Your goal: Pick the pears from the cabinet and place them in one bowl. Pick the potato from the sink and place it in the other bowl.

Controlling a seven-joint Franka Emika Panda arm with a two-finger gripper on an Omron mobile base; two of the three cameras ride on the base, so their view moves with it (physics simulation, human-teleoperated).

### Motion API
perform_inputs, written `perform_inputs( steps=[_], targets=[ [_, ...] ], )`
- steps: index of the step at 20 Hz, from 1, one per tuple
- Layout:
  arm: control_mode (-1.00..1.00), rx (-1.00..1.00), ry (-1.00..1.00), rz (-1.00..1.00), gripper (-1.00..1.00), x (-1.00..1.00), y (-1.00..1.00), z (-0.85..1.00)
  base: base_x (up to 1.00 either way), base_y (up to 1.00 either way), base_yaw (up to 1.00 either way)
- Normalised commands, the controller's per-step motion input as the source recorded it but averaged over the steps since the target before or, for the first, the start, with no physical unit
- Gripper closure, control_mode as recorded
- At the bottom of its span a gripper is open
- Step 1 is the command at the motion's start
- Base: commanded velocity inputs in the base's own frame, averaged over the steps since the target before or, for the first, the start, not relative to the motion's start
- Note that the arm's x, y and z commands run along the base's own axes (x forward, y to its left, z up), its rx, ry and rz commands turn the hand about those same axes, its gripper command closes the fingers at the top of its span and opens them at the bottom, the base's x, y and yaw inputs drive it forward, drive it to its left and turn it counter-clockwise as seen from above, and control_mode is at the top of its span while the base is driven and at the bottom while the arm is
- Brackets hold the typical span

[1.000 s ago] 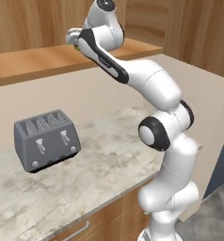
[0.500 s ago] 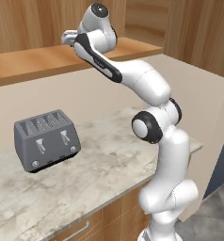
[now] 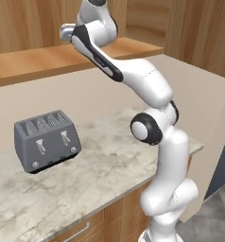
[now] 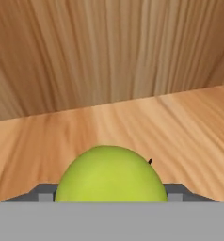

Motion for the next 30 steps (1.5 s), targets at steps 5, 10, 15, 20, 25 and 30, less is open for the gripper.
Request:
perform_inputs(
  steps=[5,10,15,20,25,30],
  targets=[
    [-1.0,0.01,-0.17,-0.06,1.0,-0.9,0.0,-0.03,0.0,0.0,0.0],
    [-1.0,0.02,-0.1,-0.11,1.0,-1.0,-0.07,-0.08,0.0,0.0,0.0],
    [-1.0,0.05,-0.06,-0.1,1.0,-1.0,-0.18,-0.05,0.0,0.0,0.0],
    [-1.0,0.01,-0.03,-0.08,1.0,-1.0,-0.2,-0.32,0.0,0.0,0.0],
    [-1.0,0.0,0.06,-0.08,1.0,-1.0,-0.32,-0.66,0.0,0.0,0.0],
    [-1.0,0.02,0.01,-0.03,1.0,-0.93,-0.57,-0.82,0.0,0.0,0.0]
  ],
)
